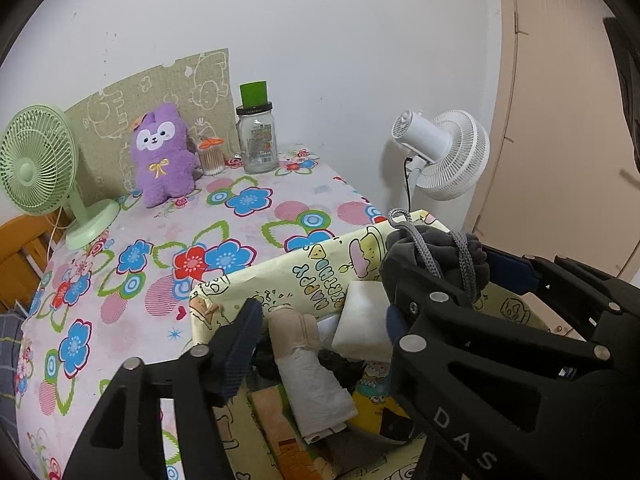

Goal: Organize soft objects
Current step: 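Open the left tool to drop the white cloth while the right tool releases the grey pouch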

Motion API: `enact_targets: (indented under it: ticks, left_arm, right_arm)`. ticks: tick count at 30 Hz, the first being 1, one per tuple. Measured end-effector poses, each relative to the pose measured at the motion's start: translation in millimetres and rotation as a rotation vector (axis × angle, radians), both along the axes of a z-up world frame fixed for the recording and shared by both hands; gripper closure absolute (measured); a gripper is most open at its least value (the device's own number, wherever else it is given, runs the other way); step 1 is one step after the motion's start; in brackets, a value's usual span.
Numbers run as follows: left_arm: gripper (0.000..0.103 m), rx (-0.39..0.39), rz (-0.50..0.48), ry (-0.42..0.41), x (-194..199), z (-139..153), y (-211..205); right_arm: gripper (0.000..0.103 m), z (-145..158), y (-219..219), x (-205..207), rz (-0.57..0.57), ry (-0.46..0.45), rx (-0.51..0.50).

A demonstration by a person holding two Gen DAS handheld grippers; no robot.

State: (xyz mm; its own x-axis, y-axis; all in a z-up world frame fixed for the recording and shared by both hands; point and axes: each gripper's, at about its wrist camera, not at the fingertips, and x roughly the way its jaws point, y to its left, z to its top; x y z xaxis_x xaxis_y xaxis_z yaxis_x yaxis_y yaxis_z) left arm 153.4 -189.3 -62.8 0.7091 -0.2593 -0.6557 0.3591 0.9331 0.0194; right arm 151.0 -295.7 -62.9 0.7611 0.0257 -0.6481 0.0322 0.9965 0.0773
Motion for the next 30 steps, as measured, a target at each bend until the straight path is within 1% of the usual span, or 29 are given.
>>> enact_targets:
  ticks: [3, 15, 17, 19, 23, 25, 30]
  left_arm:
    - [0.028, 0.022, 0.006, -0.005, -2, 0, 2]
    - [0.023, 0.065, 0.034, -0.010, -17, -4, 23]
    - [0.019, 0.073, 0.033, -0.017, -21, -5, 26]
    - [0.017, 0.076, 0.027, -0.023, -25, -5, 29]
    - [0.014, 0.074, 0.024, -0.029, -30, -5, 34]
    - [0.013, 0.076, 0.023, -0.032, -33, -5, 37]
    - [0.011, 0.068, 0.022, -0.030, -40, -5, 46]
  right_arm:
    - [0.048, -1, 3, -1, 0.006, 0.004, 0.001]
    - [0.046, -6, 24, -12, 0.037, 0.024, 0.021]
    - [0.044, -8, 28, -15, 0.039, 0.029, 0.020]
    - [0.038, -9, 30, -17, 0.035, 0.035, 0.025]
    - [0.028, -9, 36, -23, 0.024, 0.026, 0.022]
    - [0.019, -9, 39, -28, 0.015, 0.011, 0.023]
    - [0.015, -9, 46, -36, 0.011, 0.013, 0.021]
